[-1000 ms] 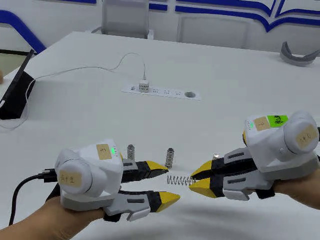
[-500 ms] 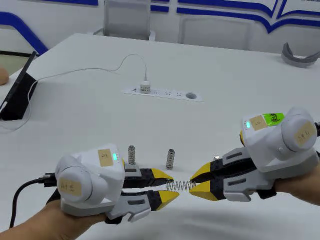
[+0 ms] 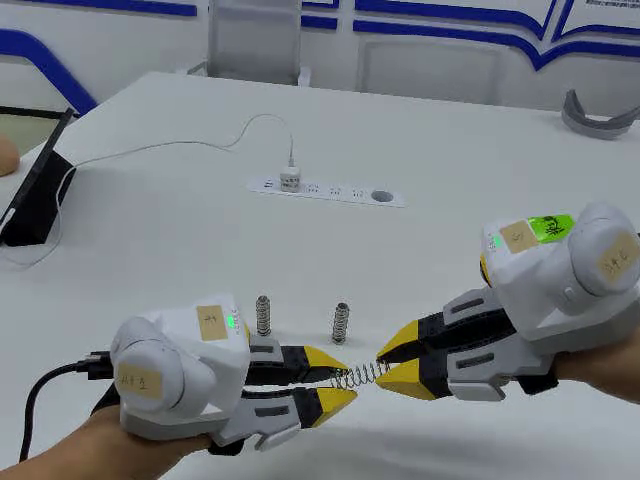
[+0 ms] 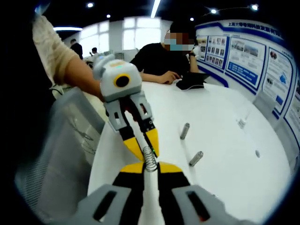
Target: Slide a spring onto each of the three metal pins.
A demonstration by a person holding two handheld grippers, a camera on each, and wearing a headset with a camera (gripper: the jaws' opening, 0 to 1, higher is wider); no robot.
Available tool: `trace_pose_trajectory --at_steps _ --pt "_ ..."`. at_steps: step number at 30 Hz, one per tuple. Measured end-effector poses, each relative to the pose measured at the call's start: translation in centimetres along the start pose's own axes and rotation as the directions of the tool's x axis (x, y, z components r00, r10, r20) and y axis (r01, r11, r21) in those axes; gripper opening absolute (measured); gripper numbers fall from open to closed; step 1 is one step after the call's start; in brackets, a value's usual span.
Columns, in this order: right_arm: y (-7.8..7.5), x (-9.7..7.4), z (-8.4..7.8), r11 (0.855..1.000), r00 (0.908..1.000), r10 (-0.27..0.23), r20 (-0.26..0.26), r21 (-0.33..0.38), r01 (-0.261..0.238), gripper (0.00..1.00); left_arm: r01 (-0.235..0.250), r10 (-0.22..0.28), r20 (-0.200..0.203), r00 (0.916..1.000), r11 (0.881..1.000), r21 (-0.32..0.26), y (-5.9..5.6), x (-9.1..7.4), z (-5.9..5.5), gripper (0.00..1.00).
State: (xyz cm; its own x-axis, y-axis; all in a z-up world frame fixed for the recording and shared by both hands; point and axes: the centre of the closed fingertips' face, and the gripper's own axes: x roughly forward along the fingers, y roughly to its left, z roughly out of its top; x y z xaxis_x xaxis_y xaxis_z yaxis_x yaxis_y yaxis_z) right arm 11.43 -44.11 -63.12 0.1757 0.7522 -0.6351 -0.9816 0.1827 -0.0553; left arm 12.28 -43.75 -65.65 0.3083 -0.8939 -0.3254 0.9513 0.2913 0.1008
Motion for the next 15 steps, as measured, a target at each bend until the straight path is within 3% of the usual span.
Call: trace_pose_trajectory --at_steps 15 --pt "0.2 0.3 2.3 1.000 0.9988 -0.002 0.048 -0.028 0.003 0.12 -0.010 0.010 -0.007 0.9999 1.000 -0.006 0.0 -0.3 0.0 0.11"
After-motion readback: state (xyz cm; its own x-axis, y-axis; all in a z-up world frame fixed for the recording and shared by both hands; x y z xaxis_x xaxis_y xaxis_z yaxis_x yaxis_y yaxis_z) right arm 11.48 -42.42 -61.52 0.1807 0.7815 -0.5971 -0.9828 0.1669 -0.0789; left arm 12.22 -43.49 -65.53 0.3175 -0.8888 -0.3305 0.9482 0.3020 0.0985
